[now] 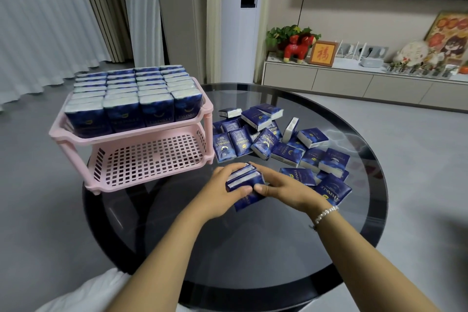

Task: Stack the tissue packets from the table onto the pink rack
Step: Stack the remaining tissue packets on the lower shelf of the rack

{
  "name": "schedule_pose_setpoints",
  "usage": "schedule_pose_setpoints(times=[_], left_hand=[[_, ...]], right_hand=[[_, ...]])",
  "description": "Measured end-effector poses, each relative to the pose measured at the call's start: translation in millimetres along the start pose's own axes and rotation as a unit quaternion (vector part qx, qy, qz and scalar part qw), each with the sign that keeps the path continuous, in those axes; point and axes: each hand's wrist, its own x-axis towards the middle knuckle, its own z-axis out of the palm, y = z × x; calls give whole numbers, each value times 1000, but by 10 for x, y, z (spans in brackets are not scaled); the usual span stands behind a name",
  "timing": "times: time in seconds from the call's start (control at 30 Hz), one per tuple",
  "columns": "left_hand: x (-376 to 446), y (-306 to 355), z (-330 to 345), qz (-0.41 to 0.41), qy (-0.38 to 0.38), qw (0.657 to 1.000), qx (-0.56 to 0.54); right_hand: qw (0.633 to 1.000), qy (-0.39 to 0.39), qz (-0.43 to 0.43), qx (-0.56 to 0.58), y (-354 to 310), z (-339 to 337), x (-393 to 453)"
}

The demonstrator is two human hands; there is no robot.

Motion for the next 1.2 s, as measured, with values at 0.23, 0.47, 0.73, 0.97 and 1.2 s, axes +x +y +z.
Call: schedule_pose_setpoints(times=[0.23, 0.47, 0.73, 0.97, 1.2], left_hand=[[-109, 26, -305, -73, 8, 985, -156], [-312, -29, -719, -88, -40, 989, -107], [-187, -446, -1069, -111, 172, 978, -42], [312, -660, -1124, -91, 236, 968, -4], [785, -759, -1084, -104, 221, 970, 17]], right_hand=[[987, 1, -89, 131, -234, 140, 82], [989, -2, -95, 112, -408, 432, 398], [952, 282, -108, 49, -238, 840, 967], [921, 373, -116, 7, -21, 963, 1333], [908, 395, -137, 16, 15, 923, 1419]])
